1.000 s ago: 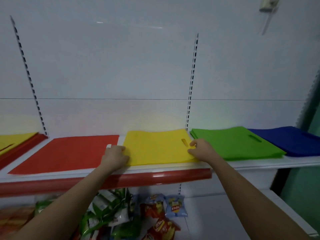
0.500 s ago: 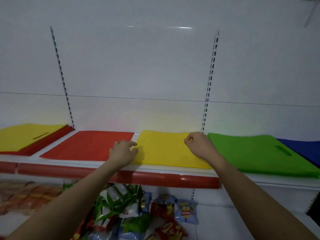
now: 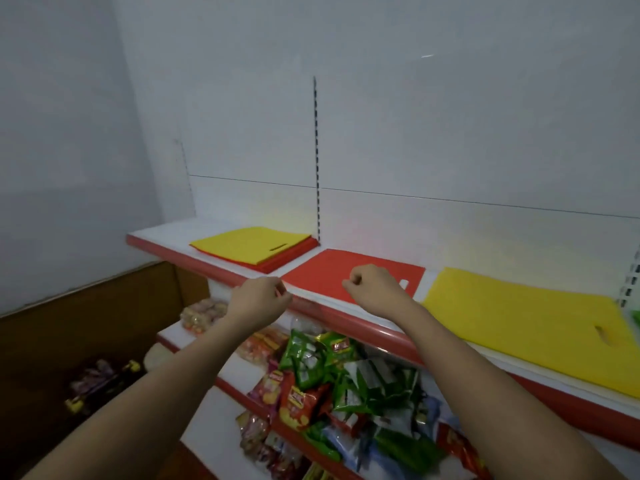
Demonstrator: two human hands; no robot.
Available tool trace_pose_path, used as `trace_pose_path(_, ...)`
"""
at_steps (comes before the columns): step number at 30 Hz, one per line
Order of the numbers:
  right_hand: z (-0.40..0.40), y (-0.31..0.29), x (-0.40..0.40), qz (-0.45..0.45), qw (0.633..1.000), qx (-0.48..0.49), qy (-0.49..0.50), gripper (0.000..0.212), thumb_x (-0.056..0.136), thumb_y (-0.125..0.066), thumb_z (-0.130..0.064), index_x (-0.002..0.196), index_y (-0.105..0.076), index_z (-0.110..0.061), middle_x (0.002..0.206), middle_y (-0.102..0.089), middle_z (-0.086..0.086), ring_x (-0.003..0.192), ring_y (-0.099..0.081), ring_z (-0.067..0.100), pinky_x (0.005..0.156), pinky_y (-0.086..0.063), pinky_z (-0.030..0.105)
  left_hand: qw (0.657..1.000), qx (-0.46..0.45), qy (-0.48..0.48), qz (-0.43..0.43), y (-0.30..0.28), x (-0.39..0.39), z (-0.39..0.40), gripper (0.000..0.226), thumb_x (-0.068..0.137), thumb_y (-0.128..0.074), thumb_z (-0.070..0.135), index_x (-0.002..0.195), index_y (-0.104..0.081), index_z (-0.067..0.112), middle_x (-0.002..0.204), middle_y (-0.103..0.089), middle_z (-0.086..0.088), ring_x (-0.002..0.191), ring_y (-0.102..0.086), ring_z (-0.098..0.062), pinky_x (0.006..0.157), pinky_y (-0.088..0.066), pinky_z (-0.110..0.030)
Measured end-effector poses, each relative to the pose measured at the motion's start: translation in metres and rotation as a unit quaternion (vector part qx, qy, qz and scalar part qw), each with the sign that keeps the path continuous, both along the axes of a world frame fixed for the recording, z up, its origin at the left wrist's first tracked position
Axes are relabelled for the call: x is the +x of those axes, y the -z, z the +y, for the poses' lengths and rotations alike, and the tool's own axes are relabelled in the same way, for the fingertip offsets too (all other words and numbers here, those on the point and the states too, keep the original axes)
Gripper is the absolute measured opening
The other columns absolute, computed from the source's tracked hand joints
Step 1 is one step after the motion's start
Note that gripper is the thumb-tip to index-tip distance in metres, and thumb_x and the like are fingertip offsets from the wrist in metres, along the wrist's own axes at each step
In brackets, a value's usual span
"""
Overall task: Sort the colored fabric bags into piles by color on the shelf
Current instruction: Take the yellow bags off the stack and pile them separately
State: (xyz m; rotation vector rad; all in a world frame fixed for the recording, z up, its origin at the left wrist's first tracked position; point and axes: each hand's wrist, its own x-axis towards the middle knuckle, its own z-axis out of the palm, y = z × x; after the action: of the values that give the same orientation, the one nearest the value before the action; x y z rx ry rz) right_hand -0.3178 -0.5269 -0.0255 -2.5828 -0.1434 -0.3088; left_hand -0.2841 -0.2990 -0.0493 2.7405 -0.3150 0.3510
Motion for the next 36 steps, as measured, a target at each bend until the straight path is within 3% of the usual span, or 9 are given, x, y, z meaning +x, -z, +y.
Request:
trace_pose_path(4,0.069,-0.014,0.015,0.014,0.999,-0.026,-0.04,0.031,0.095,-0.053,-0.026,0.071,-0.053,-0.007,0.069,-0.055,0.012,0.061,-0.046,0.021,0.058,-0.033,0.033,0.999,0.016,-0.026,-0.024,-0.01,0.001,0.061,0.027,0.096,-0.049,0.046,0.088,-0.063,0.024,0.079,-0.065,0.009,0.07,-0.059,-0.007,0.058,-0.046,-0.026)
trace_pose_path(9,0.152,-0.014,0.035,0.027,0.995,-0.078,-0.059,0.037,0.095,-0.052,-0.026,0.063,-0.043,-0.012,0.065,-0.048,0.009,0.063,-0.046,0.024,0.053,-0.029,0.032,0.997,0.037,-0.068,0.013,-0.006,0.009,0.157,0.027,0.094,-0.05,0.047,0.091,-0.065,0.025,0.08,-0.066,0.009,0.075,-0.059,-0.009,0.081,-0.048,-0.037)
trace_pose_path(14,0.229,-0.005,0.06,0.048,0.995,-0.054,-0.07,0.044,0.099,-0.051,-0.029,0.061,-0.034,-0.013,0.057,-0.034,0.006,0.054,-0.033,0.022,0.056,-0.027,0.031,0.997,0.031,-0.064,0.003,-0.005,0.018,0.239,0.024,0.092,-0.05,0.048,0.094,-0.063,0.028,0.083,-0.067,0.009,0.076,-0.062,-0.009,0.067,-0.05,-0.028)
trace_pose_path(18,0.275,0.0,0.077,0.038,0.996,-0.035,-0.069,0.044,0.099,-0.05,-0.026,0.06,-0.035,-0.011,0.056,-0.03,0.008,0.051,-0.027,0.022,0.058,-0.027,0.031,0.999,0.017,-0.051,0.003,-0.005,0.03,0.282,0.024,0.092,-0.052,0.045,0.095,-0.065,0.025,0.081,-0.067,0.009,0.073,-0.063,-0.008,0.068,-0.057,-0.031)
trace_pose_path(21,0.293,0.004,0.093,0.021,0.998,-0.03,-0.052,0.04,0.099,-0.05,-0.028,0.064,-0.039,-0.011,0.063,-0.036,0.013,0.056,-0.033,0.021,0.058,-0.028,0.031,0.999,0.013,-0.041,-0.005,-0.007,0.049,0.303,0.022,0.093,-0.052,0.043,0.091,-0.064,0.025,0.075,-0.066,0.01,0.068,-0.063,-0.007,0.06,-0.052,-0.026)
trace_pose_path(27,0.304,0.019,0.131,0.008,0.998,-0.057,-0.026,0.047,0.1,-0.047,-0.033,0.059,-0.032,-0.017,0.054,-0.028,0.003,0.051,-0.027,0.021,0.054,-0.025,0.03,1.0,-0.005,-0.013,0.008,0.011,0.108,0.314,0.023,0.095,-0.052,0.041,0.088,-0.062,0.022,0.074,-0.064,0.006,0.065,-0.06,-0.008,0.051,-0.039,-0.022)
trace_pose_path(32,0.295,0.029,0.173,-0.006,0.998,-0.07,0.002,0.041,0.097,-0.049,-0.039,0.065,-0.039,-0.016,0.063,-0.042,0.009,0.056,-0.038,0.024,0.056,-0.029,0.031,0.999,-0.03,0.008,0.021,0.027,0.16,0.304,0.021,0.096,-0.051,0.04,0.092,-0.063,0.022,0.079,-0.066,0.005,0.069,-0.061,-0.008,0.054,-0.047,-0.025)
trace_pose_path(36,0.285,0.032,0.193,-0.059,0.995,-0.062,0.048,0.028,0.095,-0.049,-0.04,0.084,-0.055,-0.014,0.077,-0.059,0.003,0.071,-0.055,0.025,0.061,-0.043,0.034,0.998,-0.069,0.007,0.008,0.034,0.207,0.302,0.019,0.094,-0.053,0.041,0.092,-0.063,0.025,0.085,-0.066,0.007,0.077,-0.062,-0.011,0.065,-0.051,-0.031)
